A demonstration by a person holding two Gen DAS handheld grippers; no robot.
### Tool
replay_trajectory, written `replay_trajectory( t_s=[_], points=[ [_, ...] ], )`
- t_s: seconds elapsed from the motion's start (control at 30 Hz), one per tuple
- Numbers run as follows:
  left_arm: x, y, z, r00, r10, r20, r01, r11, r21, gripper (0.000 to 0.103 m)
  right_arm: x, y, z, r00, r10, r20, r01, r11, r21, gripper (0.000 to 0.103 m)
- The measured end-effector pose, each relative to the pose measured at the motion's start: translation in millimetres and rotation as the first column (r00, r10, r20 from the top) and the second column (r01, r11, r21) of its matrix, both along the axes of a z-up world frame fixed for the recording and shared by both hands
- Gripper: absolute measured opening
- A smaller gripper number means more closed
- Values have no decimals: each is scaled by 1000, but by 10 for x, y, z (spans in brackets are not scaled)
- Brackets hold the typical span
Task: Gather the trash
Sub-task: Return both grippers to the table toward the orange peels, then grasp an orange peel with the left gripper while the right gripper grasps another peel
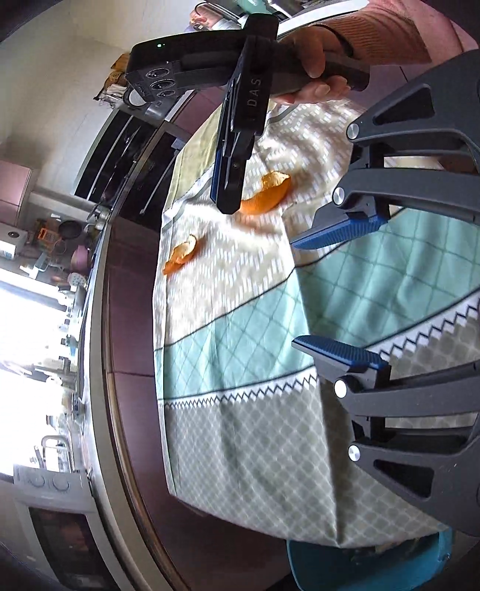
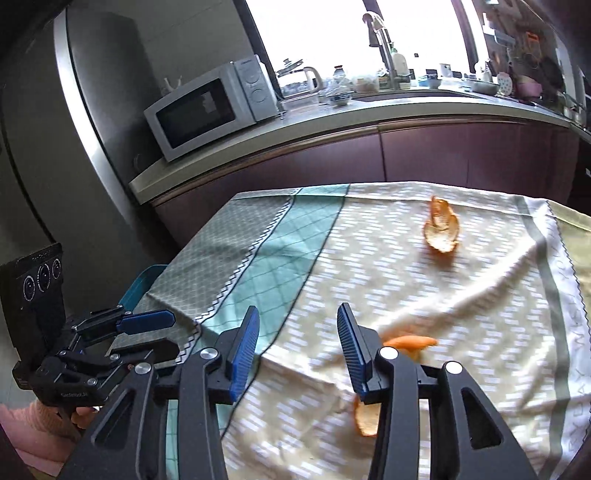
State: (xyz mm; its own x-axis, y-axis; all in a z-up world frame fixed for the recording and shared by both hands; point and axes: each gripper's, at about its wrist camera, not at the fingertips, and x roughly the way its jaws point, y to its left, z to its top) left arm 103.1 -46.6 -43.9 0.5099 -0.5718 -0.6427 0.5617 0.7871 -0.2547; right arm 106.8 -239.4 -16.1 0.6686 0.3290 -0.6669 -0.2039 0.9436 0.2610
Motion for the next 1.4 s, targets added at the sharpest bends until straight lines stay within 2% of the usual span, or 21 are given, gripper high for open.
replay_trajectory(
  t_s=[0.37, 0.63, 0.7, 0.77, 0.87, 1.13, 1.4],
  points=[
    [156, -1024, -166, 986, -156, -57, 157, 988, 12, 49, 83, -646, -86, 993, -119, 7, 119, 993, 25, 47],
    [326, -1413, -287, 978, -183, -104, 187, 982, 30, 44, 261, -866, -173, 989, -146, -17, 146, 989, 32, 47],
    [349, -1469, -332, 976, -185, -118, 191, 981, 37, 41, 323, -878, -182, 989, -147, -17, 147, 989, 25, 47],
    [368, -1508, -369, 972, -195, -131, 201, 979, 35, 32, 405, -883, -191, 989, -144, -19, 144, 989, 24, 47],
    [405, -1533, -410, 970, -191, -148, 199, 979, 39, 24, 554, -887, -206, 989, -145, -22, 145, 989, 11, 47],
    [484, -1497, -464, 969, -173, -173, 181, 983, 32, 15, 978, -942, -326, 982, -179, -59, 179, 984, -7, 45],
    [500, -1436, -457, 971, -161, -177, 167, 986, 23, 8, 1197, -1018, -493, 972, -210, -106, 211, 977, -2, 41]
  ],
)
